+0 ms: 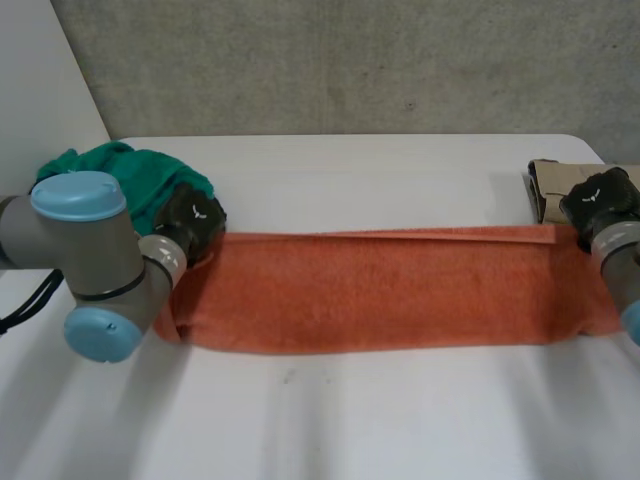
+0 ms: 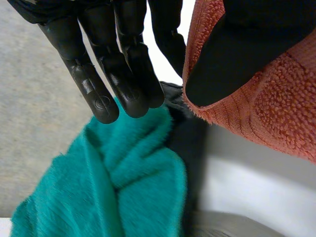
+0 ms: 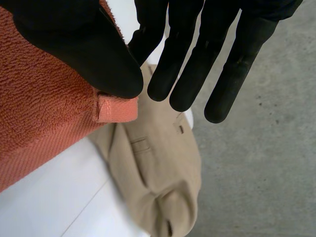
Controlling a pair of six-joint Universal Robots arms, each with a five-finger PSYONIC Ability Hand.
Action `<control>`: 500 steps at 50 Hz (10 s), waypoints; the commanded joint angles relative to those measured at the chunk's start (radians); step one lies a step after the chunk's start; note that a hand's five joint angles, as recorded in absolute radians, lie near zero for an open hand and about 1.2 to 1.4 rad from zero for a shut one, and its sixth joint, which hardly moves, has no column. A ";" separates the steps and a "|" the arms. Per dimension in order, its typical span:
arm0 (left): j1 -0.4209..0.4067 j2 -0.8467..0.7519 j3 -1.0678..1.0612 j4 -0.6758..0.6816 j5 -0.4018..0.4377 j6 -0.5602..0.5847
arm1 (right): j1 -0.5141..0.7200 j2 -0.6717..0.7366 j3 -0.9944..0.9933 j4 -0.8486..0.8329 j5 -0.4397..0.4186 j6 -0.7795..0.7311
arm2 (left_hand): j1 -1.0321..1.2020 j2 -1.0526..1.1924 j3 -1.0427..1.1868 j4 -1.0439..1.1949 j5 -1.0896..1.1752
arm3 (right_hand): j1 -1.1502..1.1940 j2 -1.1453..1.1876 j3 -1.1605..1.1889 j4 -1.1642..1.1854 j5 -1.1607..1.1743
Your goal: Fold the laundry.
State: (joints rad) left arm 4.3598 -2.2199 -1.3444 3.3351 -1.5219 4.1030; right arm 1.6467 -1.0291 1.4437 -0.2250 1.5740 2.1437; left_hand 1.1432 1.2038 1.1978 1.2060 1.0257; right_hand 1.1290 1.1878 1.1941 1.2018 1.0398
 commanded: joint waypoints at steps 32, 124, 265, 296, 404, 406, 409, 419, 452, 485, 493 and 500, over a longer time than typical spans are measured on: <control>0.033 0.118 0.102 0.382 0.061 -0.256 | 0.059 -0.049 -0.319 -0.106 0.009 0.292 | 0.253 0.192 0.198 0.190 0.196 | 0.267 0.209 0.202 0.194 0.182; -0.206 0.279 0.063 0.362 0.014 -0.522 | 0.215 -0.293 -0.157 0.002 0.043 0.409 | 0.253 0.192 0.198 0.190 0.196 | 0.267 0.209 0.202 0.194 0.182; -0.167 0.123 -0.305 -0.091 0.026 -0.785 | 0.008 -0.255 0.317 -0.060 -0.089 0.366 | -0.592 -0.653 -0.647 -0.655 -0.649 | 0.267 0.209 0.202 0.194 0.182; 0.027 0.737 -0.130 -0.181 -0.050 -0.511 | -0.117 -0.657 -0.134 0.562 -0.098 0.153 | 0.253 0.192 0.198 0.190 0.196 | 0.267 0.209 0.202 0.194 0.182; 0.018 0.554 -0.515 0.415 0.236 -0.362 | 0.300 -0.164 -0.079 0.107 -0.193 0.298 | 0.253 0.192 0.198 0.190 0.196 | 0.267 0.209 0.202 0.194 0.182; 0.012 0.516 -0.510 0.414 0.235 -0.363 | 0.300 -0.094 -0.054 0.105 -0.187 0.288 | 0.253 0.192 0.198 0.190 0.196 | 0.267 0.209 0.202 0.194 0.182; -0.005 0.444 -0.507 0.411 0.233 -0.365 | 0.308 -0.014 -0.055 0.111 -0.178 0.280 | 0.253 0.192 0.198 0.190 0.196 | 0.267 0.209 0.202 0.194 0.182; -0.031 0.424 -0.510 0.411 0.195 -0.366 | 0.300 0.024 -0.036 0.111 -0.057 0.280 | 0.253 0.192 0.198 0.190 0.196 | -0.691 -0.750 -0.756 -0.764 -0.776; -0.020 0.494 -0.521 0.339 0.184 -0.377 | 0.045 -0.373 0.466 0.293 -0.074 0.829 | 0.253 0.192 0.198 0.190 0.196 | -0.760 -0.818 -0.825 -0.832 -0.845; 0.012 0.614 -0.493 0.282 0.181 -0.374 | 0.093 -0.287 0.431 0.130 -0.063 0.984 | 0.253 0.192 0.198 0.190 0.196 | 0.267 0.209 0.202 0.194 0.182; 0.067 0.760 -0.447 0.201 0.174 -0.383 | -0.017 -0.597 0.354 0.205 -0.075 0.710 | 0.253 0.192 0.198 0.190 0.196 | 0.267 0.209 0.202 0.194 0.182; 0.159 0.852 -0.332 0.077 0.184 -0.385 | -0.082 -0.764 0.138 0.436 -0.112 0.300 | 0.253 0.192 0.198 0.190 0.196 | 0.267 0.209 0.202 0.194 0.182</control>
State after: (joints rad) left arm 4.4485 -1.4302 -1.7711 3.5114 -1.3443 3.7202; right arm 1.6125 -1.6714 1.7632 0.0301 1.4864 2.7529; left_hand 1.1672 1.2017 1.1978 1.2049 0.9753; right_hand 1.1329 1.1819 1.1879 1.1974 0.9913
